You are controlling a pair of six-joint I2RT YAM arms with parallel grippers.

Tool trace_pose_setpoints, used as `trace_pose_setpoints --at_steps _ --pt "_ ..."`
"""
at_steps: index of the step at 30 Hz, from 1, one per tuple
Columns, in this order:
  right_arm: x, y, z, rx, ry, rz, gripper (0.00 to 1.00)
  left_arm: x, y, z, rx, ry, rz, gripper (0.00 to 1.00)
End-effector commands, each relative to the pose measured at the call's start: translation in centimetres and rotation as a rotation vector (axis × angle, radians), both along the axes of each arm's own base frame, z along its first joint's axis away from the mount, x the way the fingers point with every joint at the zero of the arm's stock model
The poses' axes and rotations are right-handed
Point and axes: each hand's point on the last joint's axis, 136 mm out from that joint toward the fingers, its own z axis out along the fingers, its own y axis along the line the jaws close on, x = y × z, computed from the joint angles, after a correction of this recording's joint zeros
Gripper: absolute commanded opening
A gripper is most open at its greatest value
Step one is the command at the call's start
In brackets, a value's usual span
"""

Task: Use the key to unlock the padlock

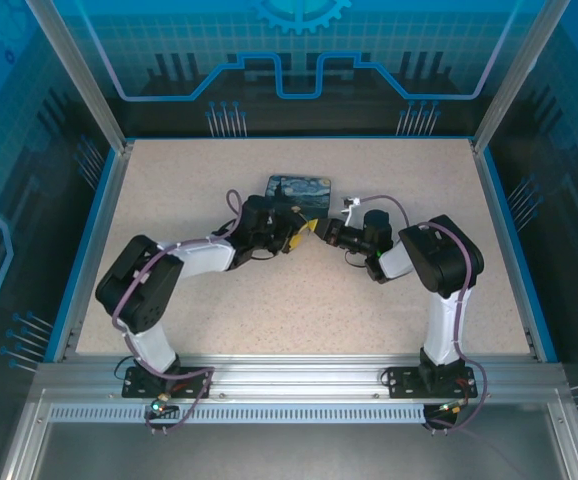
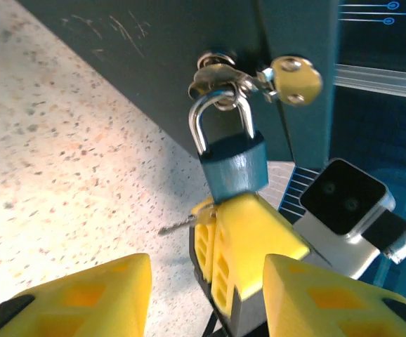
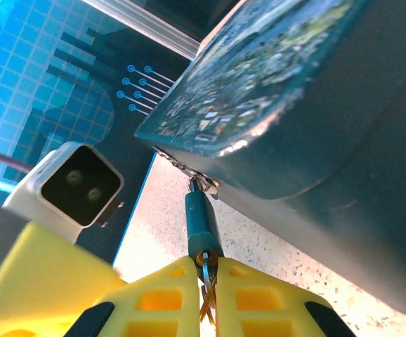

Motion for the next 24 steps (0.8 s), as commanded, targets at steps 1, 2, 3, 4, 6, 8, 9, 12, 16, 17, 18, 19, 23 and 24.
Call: trace_pose_setpoints --at_steps 1,2,3,4,6,8,9,12,16,17,18,19,23,24 --pt "0.8 0.0 0.4 0.065 0.075 -0.03 0.1 -1.1 1.6 1.2 0.065 -0.04 -0.02 0.49" --pt "0.8 0.0 0.2 0.076 0.1 -0.032 0.1 -1.3 2.1 1.4 0.081 -0.047 -0.015 0.49" --pt "0.7 0.0 -0.3 0.089 0.136 -0.038 0.1 -1.4 2.7 1.6 0.1 -0.054 -0.007 0.5" --pt "0.6 0.0 -0.7 0.104 0.177 -0.043 0.1 -1.4 3.4 1.8 0.118 -0.063 0.002 0.5" --pt "0.5 0.0 -1.5 0.137 0.246 -0.051 0.1 -1.3 4.7 2.2 0.144 -0.077 0.021 0.51" --pt "0.4 0.0 -2.4 0.173 0.308 -0.059 0.1 -1.2 5.5 2.3 0.157 -0.085 0.031 0.51" --pt "0.3 0.0 -2.7 0.191 0.336 -0.066 0.1 -1.1 5.7 2.4 0.163 -0.09 0.033 0.5" --pt "0.1 0.0 -4.2 0.21 0.406 -0.073 0.1 -1.1 5.9 2.0 0.174 -0.091 0.03 0.46" --pt "-0.3 -0.1 -5.4 0.188 0.438 -0.087 0.11 -1.2 6.0 1.0 0.18 -0.071 0.032 0.45" --pt "-0.4 -0.1 -5.6 0.187 0.445 -0.09 0.11 -1.1 5.9 0.8 0.179 -0.069 0.03 0.44" --pt "-0.4 -0.1 -5.7 0.191 0.455 -0.091 0.11 -1.1 5.9 0.5 0.183 -0.064 0.028 0.44" --pt "-0.4 -0.1 -5.9 0.197 0.469 -0.095 0.12 -1.1 5.9 0.1 0.182 -0.055 0.028 0.44" --pt "-0.4 0.1 -6.2 0.245 0.519 -0.096 0.13 -0.9 5.6 -0.8 0.182 -0.043 0.02 0.44" --pt "-0.4 0.1 -6.3 0.247 0.518 -0.092 0.14 -0.9 5.5 -0.9 0.18 -0.039 0.018 0.44"
